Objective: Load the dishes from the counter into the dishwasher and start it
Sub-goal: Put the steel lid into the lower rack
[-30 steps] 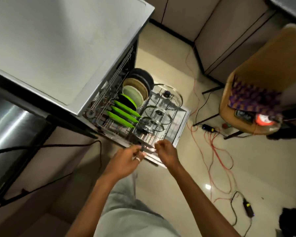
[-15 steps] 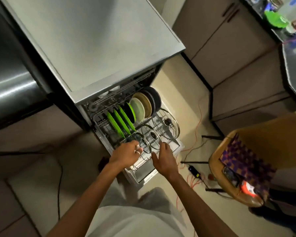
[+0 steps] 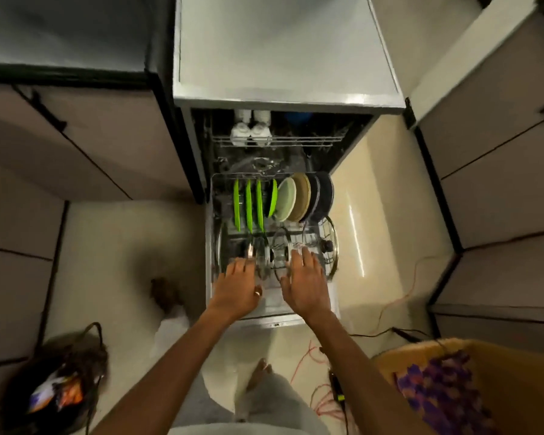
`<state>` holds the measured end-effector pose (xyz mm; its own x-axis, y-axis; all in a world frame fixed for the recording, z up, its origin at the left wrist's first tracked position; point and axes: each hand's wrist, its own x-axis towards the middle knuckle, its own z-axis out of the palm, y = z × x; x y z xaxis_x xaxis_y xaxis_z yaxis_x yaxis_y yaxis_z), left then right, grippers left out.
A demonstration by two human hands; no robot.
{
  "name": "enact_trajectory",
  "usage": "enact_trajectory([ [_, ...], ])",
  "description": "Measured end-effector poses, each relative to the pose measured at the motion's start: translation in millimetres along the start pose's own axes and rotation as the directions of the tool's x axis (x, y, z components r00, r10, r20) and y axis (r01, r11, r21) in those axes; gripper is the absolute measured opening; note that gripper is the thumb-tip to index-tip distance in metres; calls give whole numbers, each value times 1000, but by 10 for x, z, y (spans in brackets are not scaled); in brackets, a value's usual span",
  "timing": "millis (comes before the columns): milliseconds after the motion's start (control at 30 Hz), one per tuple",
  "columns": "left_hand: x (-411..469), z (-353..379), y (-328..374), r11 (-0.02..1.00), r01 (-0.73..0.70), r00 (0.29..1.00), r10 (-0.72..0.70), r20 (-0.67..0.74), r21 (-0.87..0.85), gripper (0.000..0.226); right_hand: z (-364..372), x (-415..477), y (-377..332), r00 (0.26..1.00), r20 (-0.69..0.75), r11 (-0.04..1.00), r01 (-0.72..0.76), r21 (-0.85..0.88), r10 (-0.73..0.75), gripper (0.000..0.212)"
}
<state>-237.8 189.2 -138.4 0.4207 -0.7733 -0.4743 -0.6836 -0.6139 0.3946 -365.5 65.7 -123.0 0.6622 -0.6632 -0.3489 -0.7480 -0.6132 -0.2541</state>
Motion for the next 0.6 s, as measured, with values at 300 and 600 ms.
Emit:
enact_trajectory([
  [300,-265,1166,56,996,-16,997,22,-70,84,91,821,-327,562,995,87,999,47,-24,-45,74],
  [600,1023,2852,-635,1000,11,984,-10,-179,8,63,2936,594,1098,1000,-8,998,-9,-69,9,65],
])
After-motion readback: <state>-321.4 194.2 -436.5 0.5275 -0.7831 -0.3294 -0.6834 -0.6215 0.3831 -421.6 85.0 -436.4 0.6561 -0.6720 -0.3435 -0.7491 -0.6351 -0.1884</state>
